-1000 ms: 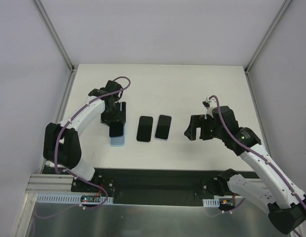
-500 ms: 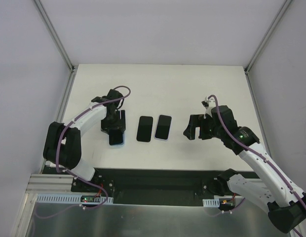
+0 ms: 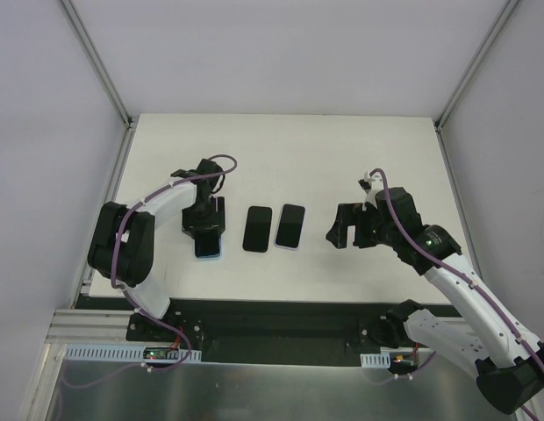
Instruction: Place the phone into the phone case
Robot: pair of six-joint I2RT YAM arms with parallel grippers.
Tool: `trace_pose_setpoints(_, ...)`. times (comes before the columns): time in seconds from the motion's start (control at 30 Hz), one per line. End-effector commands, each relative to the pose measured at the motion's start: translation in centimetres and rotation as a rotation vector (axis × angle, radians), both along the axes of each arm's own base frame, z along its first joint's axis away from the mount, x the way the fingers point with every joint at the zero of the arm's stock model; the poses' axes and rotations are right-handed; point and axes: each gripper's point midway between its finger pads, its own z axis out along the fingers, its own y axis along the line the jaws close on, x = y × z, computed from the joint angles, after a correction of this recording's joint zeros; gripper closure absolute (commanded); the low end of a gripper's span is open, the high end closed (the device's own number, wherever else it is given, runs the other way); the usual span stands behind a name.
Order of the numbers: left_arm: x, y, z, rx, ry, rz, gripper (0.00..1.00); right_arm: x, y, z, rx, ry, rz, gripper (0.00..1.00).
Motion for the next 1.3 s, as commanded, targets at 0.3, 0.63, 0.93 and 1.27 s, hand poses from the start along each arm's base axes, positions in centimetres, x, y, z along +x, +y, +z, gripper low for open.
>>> trace_pose_setpoints(0.3, 0.8, -0.4, -0.2, 0.027, 0.001, -0.043, 0.81, 0.3, -0.1, 0.8, 0.01, -0.033, -0.013, 0.04)
trace_pose_setpoints(0.63, 1.0, -1.0, 1.2, 0.003, -0.044, -0.056, 0.27, 0.2, 0.0, 1.2, 0.017, -0.032, -0.008, 0.04)
trace_pose_setpoints(0.93, 2.0, -1.8, 3.3, -0.044, -0.099, -0.064, 0.13, 0.5, 0.3, 1.5, 0.031, -0.029, -0.01, 0.04)
trace_pose_setpoints(1.27, 3.1, 5.2, 4.3, 0.028, -0.176, 0.193, 0.75, 0.6, 0.8, 0.9, 0.039, -0.008, -0.005, 0.04)
